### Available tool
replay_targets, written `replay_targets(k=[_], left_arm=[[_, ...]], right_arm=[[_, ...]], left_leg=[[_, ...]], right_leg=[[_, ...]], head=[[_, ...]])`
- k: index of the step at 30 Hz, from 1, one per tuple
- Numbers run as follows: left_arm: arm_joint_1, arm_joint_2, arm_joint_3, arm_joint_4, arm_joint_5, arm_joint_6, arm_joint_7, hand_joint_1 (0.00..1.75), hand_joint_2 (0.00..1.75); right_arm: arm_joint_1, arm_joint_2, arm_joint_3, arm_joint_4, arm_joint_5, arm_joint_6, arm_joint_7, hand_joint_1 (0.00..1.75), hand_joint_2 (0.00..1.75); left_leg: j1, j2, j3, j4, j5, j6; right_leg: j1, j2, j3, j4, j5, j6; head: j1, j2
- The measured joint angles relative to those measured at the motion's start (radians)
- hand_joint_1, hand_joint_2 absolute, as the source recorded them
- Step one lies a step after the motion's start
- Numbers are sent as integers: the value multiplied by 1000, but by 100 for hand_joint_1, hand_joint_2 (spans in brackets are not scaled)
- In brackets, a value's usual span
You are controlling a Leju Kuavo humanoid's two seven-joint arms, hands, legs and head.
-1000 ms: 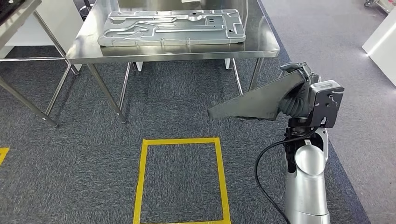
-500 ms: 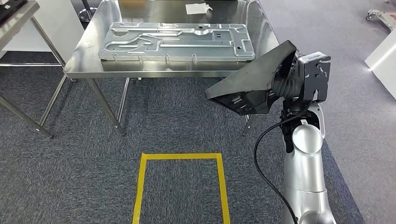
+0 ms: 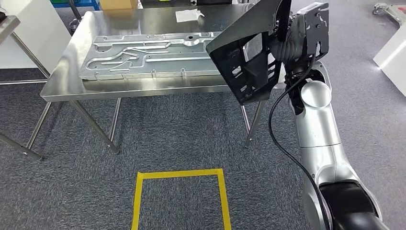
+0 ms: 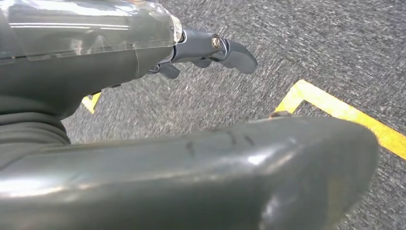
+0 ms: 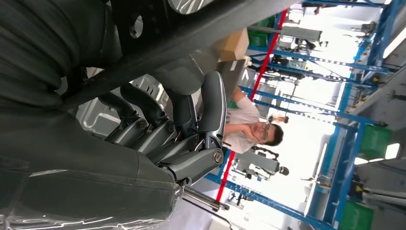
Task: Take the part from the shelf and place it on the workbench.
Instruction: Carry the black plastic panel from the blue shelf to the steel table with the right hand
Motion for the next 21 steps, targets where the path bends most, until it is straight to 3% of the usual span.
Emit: replay_targets(k=[3,4,5,7,8,10,11,13,14,15,16,18,19,20,21], left_arm=[[14,3,6,1,1,-10,1,0,0],[15,4,7,2,1,-14,1,0,0],[15,4,8,2,2,-17,2,0,0],[10,4,9,2,2,-22,3,0,0],[9,4,9,2,2,-25,3,0,0],[8,6,9,2,2,-31,4,0,0],[7,6,10,2,2,-33,3,0,0],[7,7,10,2,2,-36,3,0,0],[7,7,10,2,2,-37,3,0,0],[8,7,10,2,2,-40,3,0,0],[9,7,10,2,1,-44,3,0,0],[12,8,10,2,1,-52,2,0,0],[12,8,10,2,1,-55,1,0,0],[11,8,10,3,0,-59,0,0,0],[9,9,10,2,0,-64,-1,0,0]], right_arm=[[-22,-13,22,35,-6,-1,6,175,175],[-30,-17,30,44,-6,-1,10,175,175],[-37,-22,38,51,-5,-2,14,175,175],[-51,-30,47,55,-2,-4,21,175,175],[-60,-33,51,56,-1,-5,24,175,175],[-81,-38,63,62,-1,-8,33,175,175],[-92,-41,71,68,-2,-10,38,175,175],[-113,-44,88,81,-6,-16,50,175,175],[-125,-46,96,90,-10,-18,54,175,175],[-139,-47,104,101,-14,-19,56,175,175],[-153,-49,111,113,-19,-20,58,175,175],[-180,-56,122,141,-27,-22,59,175,175],[-189,-61,125,151,-30,-23,59,175,175],[-196,-65,129,159,-32,-23,59,175,175],[-205,-68,131,164,-35,-23,58,175,175]], left_leg=[[-15,-1,-3,-155,197,23],[-20,-1,-2,-181,244,29],[-22,-1,3,-192,258,34],[-21,0,27,-213,253,42],[-18,0,43,-225,250,47],[-13,-2,79,-243,238,53],[-13,-4,95,-247,227,54],[-12,-7,129,-250,201,53],[-11,-10,149,-250,185,51],[-11,-12,171,-250,167,49],[-10,-13,192,-250,148,46],[-12,-17,228,-250,111,38],[-13,-18,241,-252,94,33],[-14,-19,255,-253,85,27],[-15,-19,259,-248,86,21]], right_leg=[[7,3,37,0,-37,6],[7,5,43,-4,-45,11],[8,8,48,-2,-45,18],[6,9,44,15,-34,31],[5,8,26,50,-21,36],[0,6,-49,156,-19,44],[-2,6,-95,211,-36,48],[-7,5,-169,262,-106,56],[-9,4,-189,250,-132,60],[-11,4,-197,215,-136,63],[-11,2,-198,161,-99,63],[-8,-2,-190,38,69,52],[-4,-2,-186,1,138,44],[-1,-1,-182,-16,175,35],[1,0,-176,-15,169,27]], head=[[0,0],[0,0],[0,0],[0,0],[0,0],[0,0],[0,0],[0,0],[0,0],[0,0],[0,0],[1,0],[0,0],[0,0],[0,0]])
